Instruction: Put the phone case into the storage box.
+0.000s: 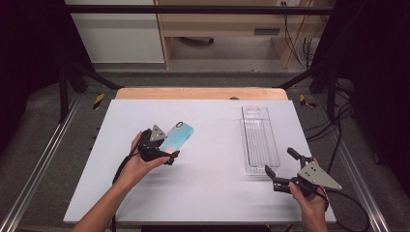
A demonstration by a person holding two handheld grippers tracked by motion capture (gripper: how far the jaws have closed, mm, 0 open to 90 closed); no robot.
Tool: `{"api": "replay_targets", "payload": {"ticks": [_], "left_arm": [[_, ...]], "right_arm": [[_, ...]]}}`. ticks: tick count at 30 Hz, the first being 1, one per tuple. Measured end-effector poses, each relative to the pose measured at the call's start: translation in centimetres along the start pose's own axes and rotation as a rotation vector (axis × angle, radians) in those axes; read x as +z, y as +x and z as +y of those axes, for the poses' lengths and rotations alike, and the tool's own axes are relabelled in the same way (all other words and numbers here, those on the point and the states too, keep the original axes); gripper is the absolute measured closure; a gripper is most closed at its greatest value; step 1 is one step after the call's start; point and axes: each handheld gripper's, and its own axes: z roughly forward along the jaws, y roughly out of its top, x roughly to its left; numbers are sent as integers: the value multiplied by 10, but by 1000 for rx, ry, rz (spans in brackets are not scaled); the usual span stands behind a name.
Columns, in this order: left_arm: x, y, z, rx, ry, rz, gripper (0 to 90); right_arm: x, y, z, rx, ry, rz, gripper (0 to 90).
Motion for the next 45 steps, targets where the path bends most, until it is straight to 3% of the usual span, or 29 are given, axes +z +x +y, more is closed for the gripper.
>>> {"api": "replay_targets", "payload": {"ticks": [5, 8, 14, 17, 28, 37, 45], "left_arm": [[8, 6, 6, -11, 18, -3, 34], [11, 10, 9, -40, 14, -13, 38], [17, 14, 15, -33, 33, -16, 38], [21, 16, 17, -51, 35, -24, 40], [32, 19, 17, -57, 64, -32, 43], [36, 28, 12, -97, 83, -14, 45], [40, 27, 12, -84, 86, -7, 63]], "right_arm": [[-1, -1, 0, -2, -3, -2, 37], [0, -1, 0, -1, -3, -4, 38], [-1, -1, 0, -3, -4, -4, 37], [-1, -1, 1, -1, -5, -5, 37], [-1, -2, 1, 3, -1, -7, 36], [-1, -1, 0, 4, 1, -4, 36], [-1, -1, 0, 0, 3, -4, 36]]}}
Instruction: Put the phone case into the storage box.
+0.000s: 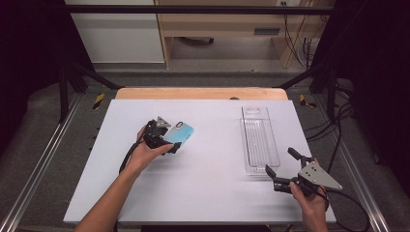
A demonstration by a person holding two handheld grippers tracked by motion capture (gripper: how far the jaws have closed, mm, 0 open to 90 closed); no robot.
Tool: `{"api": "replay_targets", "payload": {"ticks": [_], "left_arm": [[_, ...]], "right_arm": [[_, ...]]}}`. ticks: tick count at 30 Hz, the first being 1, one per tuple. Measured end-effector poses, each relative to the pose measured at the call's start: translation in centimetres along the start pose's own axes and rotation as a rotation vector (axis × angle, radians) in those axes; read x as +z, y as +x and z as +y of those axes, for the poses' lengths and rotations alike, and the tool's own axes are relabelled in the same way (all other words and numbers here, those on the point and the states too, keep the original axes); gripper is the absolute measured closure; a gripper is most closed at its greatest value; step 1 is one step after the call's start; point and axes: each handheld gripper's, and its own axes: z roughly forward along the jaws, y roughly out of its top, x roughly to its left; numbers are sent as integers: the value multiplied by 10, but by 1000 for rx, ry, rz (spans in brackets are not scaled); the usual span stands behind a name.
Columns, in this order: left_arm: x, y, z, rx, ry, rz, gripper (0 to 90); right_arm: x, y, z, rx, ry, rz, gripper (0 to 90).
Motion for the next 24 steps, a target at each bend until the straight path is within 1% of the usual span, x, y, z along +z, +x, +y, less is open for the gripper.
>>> {"api": "replay_targets", "payload": {"ticks": [3, 8, 10, 15, 19, 24], "left_arm": [[1, 1, 0, -8, 0, 5, 77], [4, 1, -1, -10, 5, -7, 77], [5, 1, -1, -10, 5, 0, 77], [7, 4, -1, -22, 1, 2, 77], [9, 4, -2, -30, -1, -3, 76], [13, 3, -2, -29, 10, -8, 71]], "right_arm": [[0, 0, 0, -1, 2, 1, 36], [0, 0, 0, 0, 3, 1, 36], [0, 0, 0, 1, 4, 2, 36], [1, 0, 0, -2, 6, 3, 36], [1, 0, -1, -2, 7, 4, 36], [1, 1, -1, -3, 15, 7, 36]]}}
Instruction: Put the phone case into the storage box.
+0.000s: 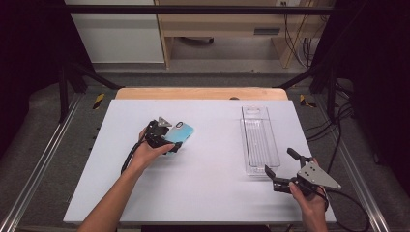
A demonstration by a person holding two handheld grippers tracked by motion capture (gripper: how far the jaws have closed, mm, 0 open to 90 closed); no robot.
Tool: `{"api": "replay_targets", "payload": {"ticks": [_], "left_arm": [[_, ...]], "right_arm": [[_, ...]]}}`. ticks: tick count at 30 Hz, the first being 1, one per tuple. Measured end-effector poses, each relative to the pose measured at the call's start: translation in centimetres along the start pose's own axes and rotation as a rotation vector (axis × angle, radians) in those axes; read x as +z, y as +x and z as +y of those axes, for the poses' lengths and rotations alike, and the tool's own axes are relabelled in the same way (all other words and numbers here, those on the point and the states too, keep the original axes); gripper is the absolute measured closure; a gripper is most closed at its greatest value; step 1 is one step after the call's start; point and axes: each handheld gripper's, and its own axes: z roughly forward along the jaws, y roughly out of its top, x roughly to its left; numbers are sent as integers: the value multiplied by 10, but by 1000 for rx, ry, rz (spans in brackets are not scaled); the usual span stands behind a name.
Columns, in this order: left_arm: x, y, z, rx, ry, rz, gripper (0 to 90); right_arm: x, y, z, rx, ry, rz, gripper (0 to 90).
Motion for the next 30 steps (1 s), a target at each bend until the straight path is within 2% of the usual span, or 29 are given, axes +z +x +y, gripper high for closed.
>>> {"api": "replay_targets", "payload": {"ticks": [8, 12, 18, 30], "left_arm": [[5, 2, -2, -15, 15, 6, 67], [6, 4, -4, -20, 39, 4, 65], [7, 5, -5, -27, 41, 11, 64], [9, 5, -10, -42, 45, -6, 63]], "right_arm": [[0, 0, 0, 0, -1, 2, 36], [0, 0, 0, 1, 2, 4, 36], [0, 0, 0, -1, 3, 6, 36], [1, 1, 0, -2, 4, 8, 36]]}}
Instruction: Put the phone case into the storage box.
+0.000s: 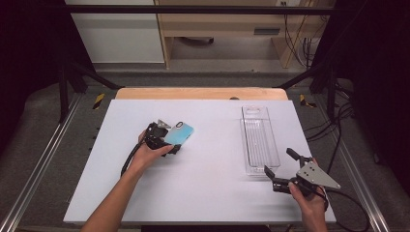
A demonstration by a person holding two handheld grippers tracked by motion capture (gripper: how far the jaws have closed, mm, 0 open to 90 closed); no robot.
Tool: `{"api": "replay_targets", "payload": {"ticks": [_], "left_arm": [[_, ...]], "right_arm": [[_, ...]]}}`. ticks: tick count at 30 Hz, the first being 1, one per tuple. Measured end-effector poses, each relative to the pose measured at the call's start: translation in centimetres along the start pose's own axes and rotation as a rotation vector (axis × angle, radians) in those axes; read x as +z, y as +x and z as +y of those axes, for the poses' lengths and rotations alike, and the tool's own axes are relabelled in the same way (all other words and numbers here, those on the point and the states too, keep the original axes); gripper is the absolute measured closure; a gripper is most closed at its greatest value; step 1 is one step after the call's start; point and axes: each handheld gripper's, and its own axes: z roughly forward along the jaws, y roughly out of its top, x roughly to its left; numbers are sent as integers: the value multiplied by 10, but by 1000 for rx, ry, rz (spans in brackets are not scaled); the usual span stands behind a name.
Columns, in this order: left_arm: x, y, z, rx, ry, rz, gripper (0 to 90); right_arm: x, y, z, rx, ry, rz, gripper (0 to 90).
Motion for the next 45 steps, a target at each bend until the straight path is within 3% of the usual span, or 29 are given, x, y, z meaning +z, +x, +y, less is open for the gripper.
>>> {"api": "replay_targets", "payload": {"ticks": [25, 31, 45], "left_arm": [[1, -2, -1, 22, 0, 11, 65], [-2, -4, -1, 50, -1, -5, 151], [-3, -4, -2, 66, -18, -4, 162]], "right_arm": [[0, 0, 0, 0, 2, 2, 37], [1, 0, 0, 2, 5, 2, 37], [0, 0, 0, 3, 5, 1, 37]]}}
